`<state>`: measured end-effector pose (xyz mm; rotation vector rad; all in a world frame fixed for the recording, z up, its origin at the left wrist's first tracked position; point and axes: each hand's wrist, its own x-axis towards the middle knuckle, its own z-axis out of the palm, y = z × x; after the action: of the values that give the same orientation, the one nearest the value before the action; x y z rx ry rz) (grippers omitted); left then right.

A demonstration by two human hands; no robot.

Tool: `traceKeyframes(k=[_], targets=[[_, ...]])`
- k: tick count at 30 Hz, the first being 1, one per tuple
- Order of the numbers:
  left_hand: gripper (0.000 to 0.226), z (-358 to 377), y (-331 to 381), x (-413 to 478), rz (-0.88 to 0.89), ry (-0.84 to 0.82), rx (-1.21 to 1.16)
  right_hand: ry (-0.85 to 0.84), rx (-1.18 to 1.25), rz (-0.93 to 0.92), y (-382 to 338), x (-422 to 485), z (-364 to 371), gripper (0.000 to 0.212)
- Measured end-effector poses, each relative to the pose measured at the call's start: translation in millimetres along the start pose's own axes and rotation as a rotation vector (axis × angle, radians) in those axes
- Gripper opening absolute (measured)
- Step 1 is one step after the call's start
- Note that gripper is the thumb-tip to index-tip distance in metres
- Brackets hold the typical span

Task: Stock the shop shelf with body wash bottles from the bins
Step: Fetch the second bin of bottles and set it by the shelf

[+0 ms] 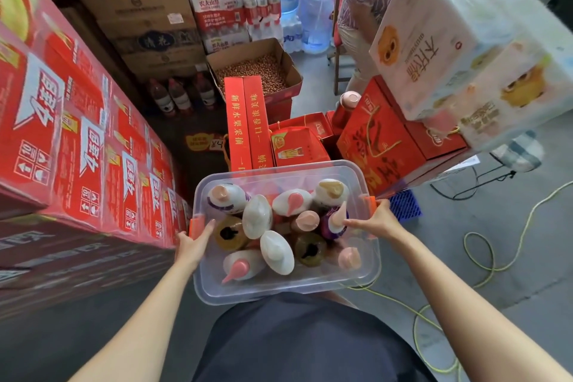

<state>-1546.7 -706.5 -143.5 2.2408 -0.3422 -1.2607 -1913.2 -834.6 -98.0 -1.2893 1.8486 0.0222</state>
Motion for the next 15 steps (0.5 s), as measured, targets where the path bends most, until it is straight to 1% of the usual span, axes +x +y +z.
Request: traceKeyframes(k=[2, 3, 5, 7, 8, 10, 11, 15], targets=[[0.083, -1, -1, 3, 0.002, -0.024, -0.074, -0.011, 0.008, -0.009, -1, -1, 0, 0.118], [0.076, -3, -3, 4, 0.01, -0.007, -0.09, -0.017, -0.001, -0.003, -2, -1, 0, 0.122], [0.07, -8, -5, 4, 0.008, 0.032, -0.121, -0.03, -0.045, 0.018, -1, 0, 0, 0.12], [0.071, -13, -3, 2, 0.015, 0.029, -0.186, -0.038, -0.099, 0.034, 0, 1, 1, 0.114], [0.075, -15, -3, 5, 0.021, 0.009, -0.213, -0.043, -0.12, 0.037, 1, 1, 2, 0.111], [0.081, -16, 1, 5, 0.016, -0.046, -0.202, -0.06, -0.12, 0.057, 2, 1, 2, 0.108], [0.078, -16, 2, 5, 0.02, -0.07, -0.199, -0.068, -0.112, 0.07, 4, 2, 3, 0.109], [0.041, -10, -3, 7, 0.079, -0.099, -0.167, -0.067, -0.073, 0.065, 21, 17, 7, 0.116]])
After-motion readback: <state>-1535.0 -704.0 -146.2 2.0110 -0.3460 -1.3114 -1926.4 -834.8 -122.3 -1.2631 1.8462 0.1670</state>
